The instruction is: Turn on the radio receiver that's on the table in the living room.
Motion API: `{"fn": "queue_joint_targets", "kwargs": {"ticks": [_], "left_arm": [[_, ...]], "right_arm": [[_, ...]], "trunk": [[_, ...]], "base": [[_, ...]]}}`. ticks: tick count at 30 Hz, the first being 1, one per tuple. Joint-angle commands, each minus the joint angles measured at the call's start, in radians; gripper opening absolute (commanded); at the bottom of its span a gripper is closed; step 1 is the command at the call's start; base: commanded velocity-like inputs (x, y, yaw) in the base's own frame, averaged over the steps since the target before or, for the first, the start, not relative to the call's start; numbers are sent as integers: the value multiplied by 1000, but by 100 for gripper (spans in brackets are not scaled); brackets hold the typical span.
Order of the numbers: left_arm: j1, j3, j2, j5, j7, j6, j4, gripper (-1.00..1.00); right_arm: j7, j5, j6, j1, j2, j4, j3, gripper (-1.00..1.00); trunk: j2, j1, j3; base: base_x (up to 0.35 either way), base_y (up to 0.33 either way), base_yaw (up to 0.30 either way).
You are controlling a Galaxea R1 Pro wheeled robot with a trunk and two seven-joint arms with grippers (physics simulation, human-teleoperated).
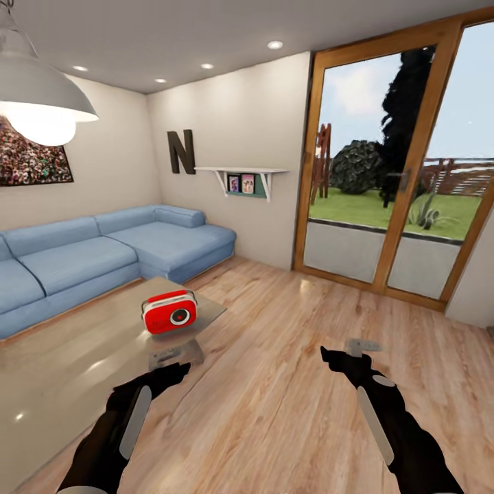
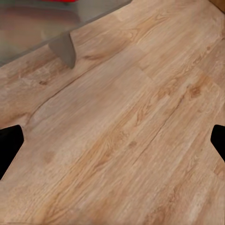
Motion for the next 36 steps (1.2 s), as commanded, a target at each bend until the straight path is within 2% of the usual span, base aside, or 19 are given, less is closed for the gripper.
{"fn": "queue_joint_targets", "kwargs": {"ticks": [1, 9, 18, 24, 36], "left_arm": [[0, 0, 0, 0, 0, -1, 0, 100], [0, 0, 0, -2, 1, -3, 1, 100], [0, -1, -1, -1, 2, -29, 29, 100], [0, -2, -1, -2, 2, -31, 31, 100], [0, -1, 0, -2, 2, -31, 35, 100]], "right_arm": [[0, 0, 0, 0, 0, 0, 0, 100], [0, 0, -1, -1, 1, 0, 0, 100], [0, 0, -3, 0, 2, 0, 0, 100], [0, 0, -58, 1, 2, 0, 1, 100], [0, 0, -61, 1, 2, 0, 2, 100]], "trunk": [[0, 0, 0], [0, 0, 0], [0, 0, 0], [0, 0, 0], [0, 0, 0]], "base": [[-44, 37, 262], [129, -118, 262], [278, -209, 262], [303, -178, 262], [313, -163, 263]]}}
